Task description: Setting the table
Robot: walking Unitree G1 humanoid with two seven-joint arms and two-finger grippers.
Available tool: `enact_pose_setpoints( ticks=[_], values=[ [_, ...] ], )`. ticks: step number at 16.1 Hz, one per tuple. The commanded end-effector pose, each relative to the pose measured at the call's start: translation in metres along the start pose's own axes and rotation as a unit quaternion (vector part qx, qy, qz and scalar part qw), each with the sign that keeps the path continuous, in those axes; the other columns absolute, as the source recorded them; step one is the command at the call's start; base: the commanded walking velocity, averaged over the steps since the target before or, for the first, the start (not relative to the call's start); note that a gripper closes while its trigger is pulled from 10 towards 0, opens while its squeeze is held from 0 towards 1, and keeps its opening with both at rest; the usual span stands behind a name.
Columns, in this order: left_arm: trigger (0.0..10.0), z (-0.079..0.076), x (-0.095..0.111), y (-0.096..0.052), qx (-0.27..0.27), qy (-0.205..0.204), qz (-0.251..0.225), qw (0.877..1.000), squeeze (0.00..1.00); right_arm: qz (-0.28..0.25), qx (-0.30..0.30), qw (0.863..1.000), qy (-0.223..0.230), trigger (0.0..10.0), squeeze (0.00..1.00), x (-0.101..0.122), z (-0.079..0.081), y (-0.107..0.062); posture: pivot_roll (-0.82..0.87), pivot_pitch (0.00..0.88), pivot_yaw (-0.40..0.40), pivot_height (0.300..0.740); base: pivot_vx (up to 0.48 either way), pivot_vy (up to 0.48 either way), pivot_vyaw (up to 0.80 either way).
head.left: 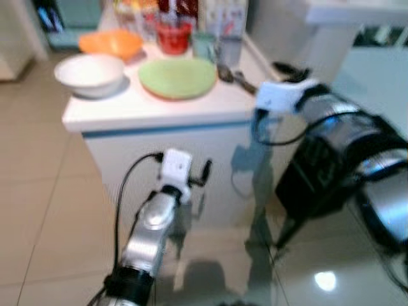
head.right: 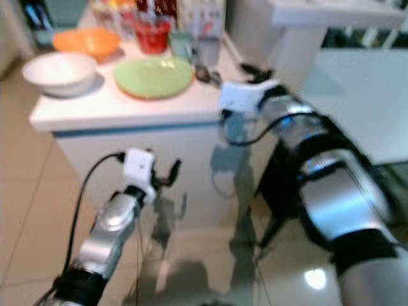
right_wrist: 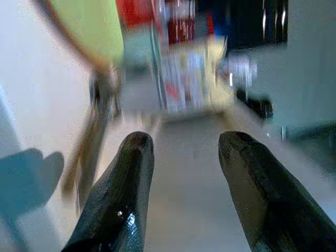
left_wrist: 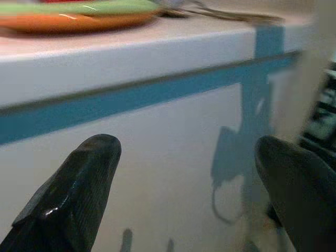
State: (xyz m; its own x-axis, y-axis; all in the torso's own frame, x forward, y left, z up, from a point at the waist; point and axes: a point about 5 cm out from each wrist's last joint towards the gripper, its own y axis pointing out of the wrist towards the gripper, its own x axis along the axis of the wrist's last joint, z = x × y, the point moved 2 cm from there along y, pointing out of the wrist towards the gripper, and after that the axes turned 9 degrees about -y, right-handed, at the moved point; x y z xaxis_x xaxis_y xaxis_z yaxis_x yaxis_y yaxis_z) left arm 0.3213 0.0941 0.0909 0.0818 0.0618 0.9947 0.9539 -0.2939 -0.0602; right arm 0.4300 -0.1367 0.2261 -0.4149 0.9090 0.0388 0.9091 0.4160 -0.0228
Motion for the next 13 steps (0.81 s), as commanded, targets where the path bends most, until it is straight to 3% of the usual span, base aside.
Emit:
enact_pose_setpoints(
  ticks=[1,6,13],
  values=[
    [10.0,0.0069,0.0008,-0.0011,0.023,0.017,-0.001,1.000,0.00,-0.010,-0.007,1.000,-0.001,10.0,0.00,0.0034,-0.0071,0.0016,0.06,0.037,-0.035,0.740,0.000,0.000,0.00],
    [10.0,0.0075,0.0015,0.0003,0.022,0.009,-0.002,1.000,0.00,-0.007,-0.003,1.000,0.000,10.0,0.00,0.0002,-0.0055,-0.0001,0.06,0.031,-0.035,0.740,0.000,0.000,0.00],
    [10.0,0.0020,-0.0024,0.0008,0.008,0.004,0.010,1.000,0.00,-0.009,0.003,1.000,-0.002,10.0,0.00,0.0005,-0.0050,-0.0001,0.06,0.037,-0.033,0.740,0.469,0.000,0.00]
  ],
)
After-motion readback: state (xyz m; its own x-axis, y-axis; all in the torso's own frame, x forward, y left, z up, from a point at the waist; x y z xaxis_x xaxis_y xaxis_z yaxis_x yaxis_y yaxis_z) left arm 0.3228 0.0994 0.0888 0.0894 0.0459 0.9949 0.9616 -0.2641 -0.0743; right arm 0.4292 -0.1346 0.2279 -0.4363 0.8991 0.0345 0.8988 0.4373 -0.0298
